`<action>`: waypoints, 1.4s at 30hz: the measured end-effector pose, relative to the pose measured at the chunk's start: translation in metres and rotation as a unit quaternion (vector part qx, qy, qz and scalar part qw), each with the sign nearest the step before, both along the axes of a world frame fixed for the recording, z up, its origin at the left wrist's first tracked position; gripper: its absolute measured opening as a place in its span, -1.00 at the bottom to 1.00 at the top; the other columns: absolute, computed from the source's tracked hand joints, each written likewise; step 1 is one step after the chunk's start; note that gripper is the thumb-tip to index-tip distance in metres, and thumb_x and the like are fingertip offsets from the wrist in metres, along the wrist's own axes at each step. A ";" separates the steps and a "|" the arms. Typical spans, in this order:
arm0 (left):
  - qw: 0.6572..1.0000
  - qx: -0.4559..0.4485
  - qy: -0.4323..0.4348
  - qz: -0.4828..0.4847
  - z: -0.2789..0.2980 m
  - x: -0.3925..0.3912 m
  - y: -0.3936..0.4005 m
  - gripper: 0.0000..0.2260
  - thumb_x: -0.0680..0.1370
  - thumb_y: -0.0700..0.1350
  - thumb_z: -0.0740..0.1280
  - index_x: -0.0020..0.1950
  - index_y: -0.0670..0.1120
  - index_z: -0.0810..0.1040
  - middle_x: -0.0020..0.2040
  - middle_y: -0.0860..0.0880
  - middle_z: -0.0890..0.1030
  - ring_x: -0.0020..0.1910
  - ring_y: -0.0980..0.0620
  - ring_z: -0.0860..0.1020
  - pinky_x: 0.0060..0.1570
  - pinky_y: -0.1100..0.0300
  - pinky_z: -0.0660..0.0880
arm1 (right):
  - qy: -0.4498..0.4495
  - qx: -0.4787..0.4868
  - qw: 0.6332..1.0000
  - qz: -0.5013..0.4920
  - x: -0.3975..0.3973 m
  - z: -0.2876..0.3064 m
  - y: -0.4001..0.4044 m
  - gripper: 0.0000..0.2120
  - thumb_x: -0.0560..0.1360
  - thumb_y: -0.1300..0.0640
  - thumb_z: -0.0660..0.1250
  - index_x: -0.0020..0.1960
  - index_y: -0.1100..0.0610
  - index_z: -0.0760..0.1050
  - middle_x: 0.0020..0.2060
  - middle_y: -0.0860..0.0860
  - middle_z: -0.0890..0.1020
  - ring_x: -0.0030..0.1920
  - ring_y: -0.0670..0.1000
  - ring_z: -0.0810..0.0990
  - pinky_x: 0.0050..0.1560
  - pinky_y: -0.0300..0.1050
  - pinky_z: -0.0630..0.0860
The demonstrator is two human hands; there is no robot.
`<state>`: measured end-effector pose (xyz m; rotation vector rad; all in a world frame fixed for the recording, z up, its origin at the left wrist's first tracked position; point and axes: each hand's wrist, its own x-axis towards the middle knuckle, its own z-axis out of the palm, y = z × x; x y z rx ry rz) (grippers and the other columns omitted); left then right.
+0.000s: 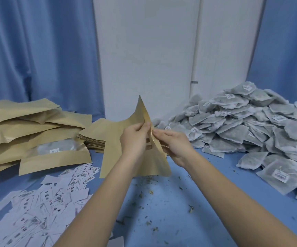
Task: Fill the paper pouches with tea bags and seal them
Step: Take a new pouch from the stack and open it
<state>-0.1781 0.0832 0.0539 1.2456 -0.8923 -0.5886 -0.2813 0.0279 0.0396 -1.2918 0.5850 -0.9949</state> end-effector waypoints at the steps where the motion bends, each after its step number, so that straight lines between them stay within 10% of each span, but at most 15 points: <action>1: 0.999 0.003 -0.033 0.022 -0.002 -0.001 -0.002 -0.75 0.58 -0.13 0.25 -0.21 -0.23 0.59 -0.20 -0.22 0.64 -0.16 -0.21 0.64 -0.18 0.03 0.62 | 0.034 -0.051 0.998 -0.032 -0.001 -0.001 0.000 -0.86 0.47 0.16 0.38 -0.11 0.23 0.65 -0.22 0.10 0.68 -0.24 0.00 0.63 -0.23 -0.24 0.55; 4: 0.969 0.045 -0.215 0.111 -0.006 -0.006 -0.008 -0.71 0.58 -0.22 0.13 -0.35 -0.24 0.38 -0.37 -0.14 0.48 -0.32 -0.14 0.46 -0.43 0.41 0.37 | 0.242 -0.305 0.909 -0.147 0.000 0.002 0.006 -0.89 0.42 0.16 0.36 -0.11 0.07 0.66 -0.26 -0.12 0.66 -0.21 -0.20 0.60 -0.13 -0.36 0.48; 9: 0.926 0.074 -0.357 0.103 -0.012 -0.013 -0.014 -0.71 0.56 -0.27 0.11 -0.38 -0.15 0.30 -0.42 -0.03 0.36 -0.40 0.01 0.33 -0.46 0.25 0.25 | 0.371 -0.411 0.819 -0.148 -0.004 0.007 0.005 -0.82 0.47 0.26 0.19 -0.22 0.27 0.53 -0.36 0.12 0.56 -0.30 0.05 0.46 -0.23 -0.09 0.38; 13: 0.911 0.070 -0.401 0.062 -0.017 -0.014 -0.018 -0.66 0.55 -0.27 0.12 -0.43 -0.12 0.24 -0.46 -0.05 0.36 -0.36 -0.08 0.36 -0.46 0.14 0.17 | 0.315 -0.362 0.867 -0.133 -0.022 0.001 -0.003 -0.68 0.48 0.24 0.21 -0.45 0.12 0.36 -0.57 -0.06 0.30 -0.46 -0.08 0.23 -0.42 -0.24 0.17; 17: 0.904 0.064 -0.422 0.013 -0.024 -0.014 -0.026 -0.67 0.58 -0.23 0.12 -0.39 -0.08 0.26 -0.39 -0.08 0.46 -0.33 -0.07 0.43 -0.38 0.18 0.29 | 0.283 -0.286 0.910 -0.103 -0.036 -0.008 -0.013 -0.70 0.50 0.30 0.25 -0.36 0.12 0.57 -0.63 -0.09 0.38 -0.54 -0.10 0.34 -0.38 -0.27 0.37; 21: 0.890 0.060 -0.452 -0.027 -0.028 -0.014 -0.030 -0.64 0.58 -0.25 0.14 -0.42 -0.04 0.23 -0.45 -0.02 0.39 -0.41 -0.02 0.39 -0.44 0.19 0.22 | 0.221 -0.204 0.952 -0.048 -0.048 -0.017 -0.020 -0.84 0.51 0.35 0.25 0.00 0.38 0.57 -0.17 0.50 0.54 -0.06 0.42 0.55 0.01 0.21 0.56; 32: 0.900 0.113 -0.413 -0.074 -0.044 -0.009 -0.022 -0.77 0.58 -0.26 0.11 -0.21 -0.23 0.49 -0.32 -0.18 0.64 -0.28 -0.07 0.64 -0.18 0.15 0.54 | 0.168 -0.109 0.978 -0.065 -0.068 -0.039 -0.028 -0.74 0.47 0.46 0.19 -0.01 0.27 0.60 -0.39 -0.06 0.65 -0.31 -0.06 0.62 -0.28 -0.25 0.58; 34: 0.876 0.141 -0.452 -0.091 -0.043 -0.018 -0.020 -0.80 0.55 -0.29 0.11 -0.19 -0.24 0.49 -0.30 -0.19 0.66 -0.26 -0.11 0.65 -0.14 0.06 0.56 | 0.284 -0.213 0.931 -0.084 -0.058 -0.033 -0.025 -0.69 0.43 0.40 0.18 0.05 0.17 0.58 -0.53 -0.17 0.53 -0.42 -0.16 0.51 -0.35 -0.29 0.54; 38: 0.840 0.194 -0.504 -0.043 -0.025 -0.035 -0.020 -0.81 0.51 -0.29 0.09 -0.27 -0.22 0.41 -0.36 -0.22 0.59 -0.26 -0.18 0.63 -0.16 0.00 0.58 | 0.391 -0.385 0.804 -0.228 -0.043 -0.026 -0.023 -0.66 0.39 0.21 0.32 0.13 0.13 0.35 -0.17 0.04 0.50 -0.22 0.07 0.48 -0.32 -0.07 0.40; 42: 0.796 0.197 -0.572 -0.017 -0.005 -0.056 -0.019 -0.81 0.51 -0.31 0.10 -0.06 -0.25 0.51 -0.29 -0.15 0.48 -0.13 -0.20 0.63 -0.16 0.11 0.53 | 0.366 -0.691 0.545 -0.304 -0.055 -0.026 -0.019 -0.80 0.34 0.33 0.16 -0.19 0.27 0.56 -0.23 0.13 0.58 -0.27 0.11 0.54 -0.36 -0.12 0.45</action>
